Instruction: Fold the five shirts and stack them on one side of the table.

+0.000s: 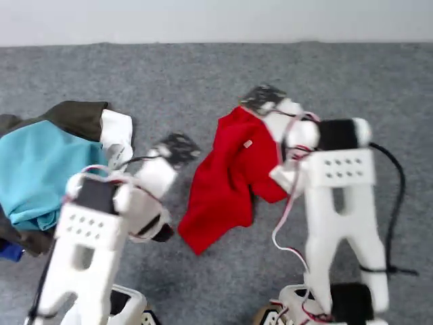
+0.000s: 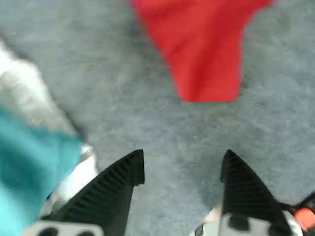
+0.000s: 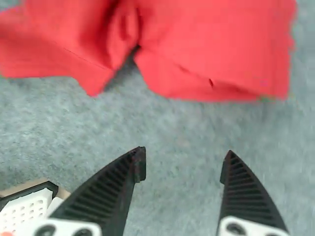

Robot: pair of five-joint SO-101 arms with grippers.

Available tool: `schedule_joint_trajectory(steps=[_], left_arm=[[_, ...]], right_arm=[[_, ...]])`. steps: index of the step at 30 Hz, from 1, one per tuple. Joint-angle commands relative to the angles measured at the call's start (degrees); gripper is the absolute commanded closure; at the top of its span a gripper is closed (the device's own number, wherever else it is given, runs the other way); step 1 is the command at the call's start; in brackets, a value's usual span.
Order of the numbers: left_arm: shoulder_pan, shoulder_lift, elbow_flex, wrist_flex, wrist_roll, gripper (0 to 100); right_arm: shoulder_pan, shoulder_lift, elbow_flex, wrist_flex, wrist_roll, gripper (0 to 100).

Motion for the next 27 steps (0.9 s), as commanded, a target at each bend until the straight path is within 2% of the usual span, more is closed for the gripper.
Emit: schedule_joint_trajectory(steps=[1,7,14,19,27], left_arm=[[4.6,8.2,-2.2,-3.8,-0.4,75],[9.1,23.4,-2.3,-9.1,-0.4,75],[14.2,31.6,-2.2,-15.9,2.8,74],[14.8,37.8,-2.2,-19.8,5.3,73],[14.4,46.6,-2.6,-24.8,7.0,74]], right_arm=[[6.2,-7.0,2.4,2.4,-0.4,75.7],[12.5,-14.7,8.4,2.3,-0.3,75.7],[16.6,-21.9,13.5,2.3,-0.1,75.6],[18.6,-25.3,15.3,2.3,4.1,75.7],[21.5,-26.7,15.3,2.3,4.6,75.7]])
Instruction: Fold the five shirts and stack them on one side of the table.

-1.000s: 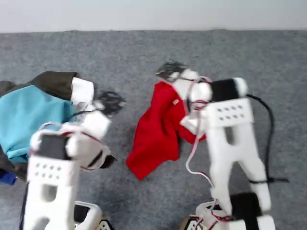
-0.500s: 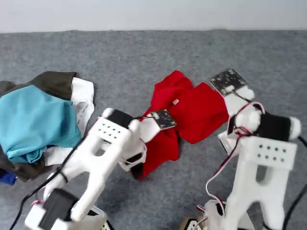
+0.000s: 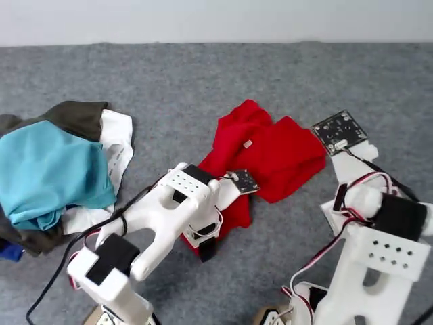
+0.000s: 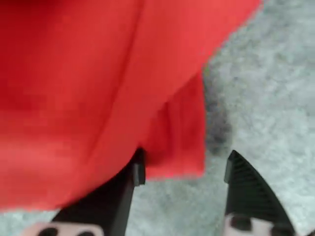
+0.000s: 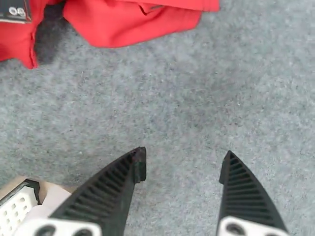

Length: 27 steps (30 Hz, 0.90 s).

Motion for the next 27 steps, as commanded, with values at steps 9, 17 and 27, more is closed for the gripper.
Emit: schedule_joint_trajectory(steps=[9,17,27], left_arm=[[0.1,2.1,-2.3,-3.3,2.1,95],[-3.3,-15.5,-6.5,5.3,2.1,99],[-18.6,-47.6,-16.0,17.1,2.2,99]], right_arm=[[1.2,-1.1,-0.4,2.3,0.4,75.7],[1.2,-1.1,-0.4,2.3,0.4,75.7],[1.1,-0.7,-0.4,2.2,0.4,75.7]])
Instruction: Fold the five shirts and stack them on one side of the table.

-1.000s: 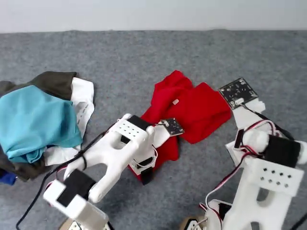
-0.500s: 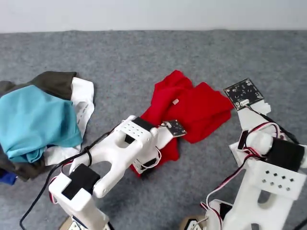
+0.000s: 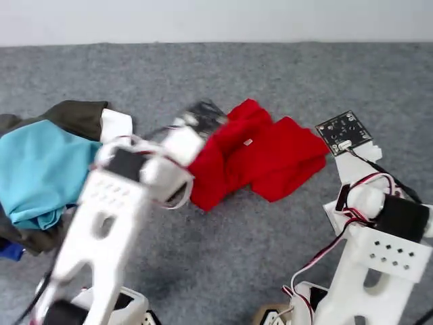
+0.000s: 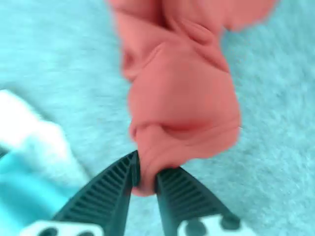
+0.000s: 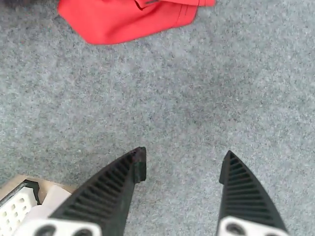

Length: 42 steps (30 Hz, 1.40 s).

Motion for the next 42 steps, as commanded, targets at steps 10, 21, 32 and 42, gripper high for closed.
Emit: schedule_joint_trajectory(steps=[10,21,32,42], left_arm=[[-26.4,-23.6,-3.6,3.2,0.4,98],[-31.7,-25.8,5.7,7.6,-1.8,98],[-31.7,-25.8,18.9,10.0,-11.7,98],[-31.7,-25.8,21.5,9.9,-12.5,98]], right_arm=[[0.2,-0.6,-0.4,2.2,0.6,75.7],[-22.0,9.5,-1.3,-12.4,-8.0,75.7],[-35.3,49.5,-31.1,-14.4,-13.6,75.6],[-38.6,81.3,-64.7,-12.7,-13.2,75.4]])
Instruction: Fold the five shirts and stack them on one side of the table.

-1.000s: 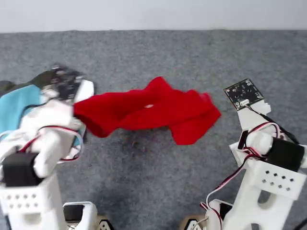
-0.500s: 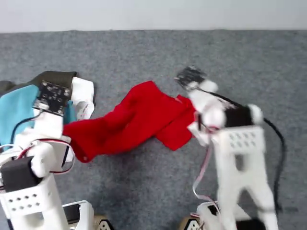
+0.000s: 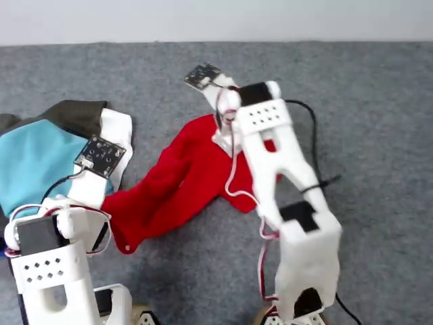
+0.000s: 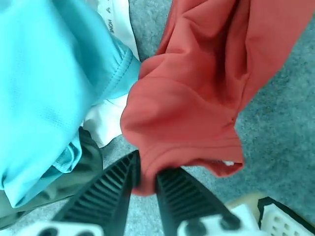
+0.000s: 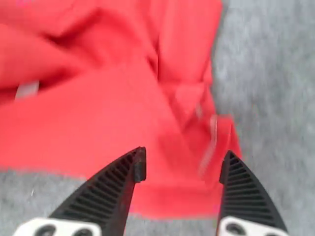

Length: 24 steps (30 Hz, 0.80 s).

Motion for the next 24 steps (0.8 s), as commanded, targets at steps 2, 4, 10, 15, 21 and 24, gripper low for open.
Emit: schedule_joint_trajectory(steps=[2,4,10,15,21,24], left_arm=[[-0.2,-0.5,-0.4,0.1,-0.6,98],[-0.2,-0.5,-0.4,0.1,-0.5,98],[-0.2,-0.5,-0.4,0.1,-0.5,98],[-0.2,-0.5,-0.4,0.1,-0.4,98],[-0.2,-0.5,-0.4,0.1,-0.4,98],[-0.2,-0.5,-0.5,-0.7,-0.4,98]], right_arm=[[-1.5,10.4,-16.5,0.7,-0.2,75.4],[-2.4,14.7,-21.5,1.3,-0.2,75.4],[-6.2,26.2,-33.1,6.1,-0.2,75.3],[-6.3,31.3,-39.5,12.8,-0.2,81.5],[-4.1,27.9,-44.5,15.7,-0.2,97.6],[-3.6,22.8,-41.9,15.8,-0.2,98.7]])
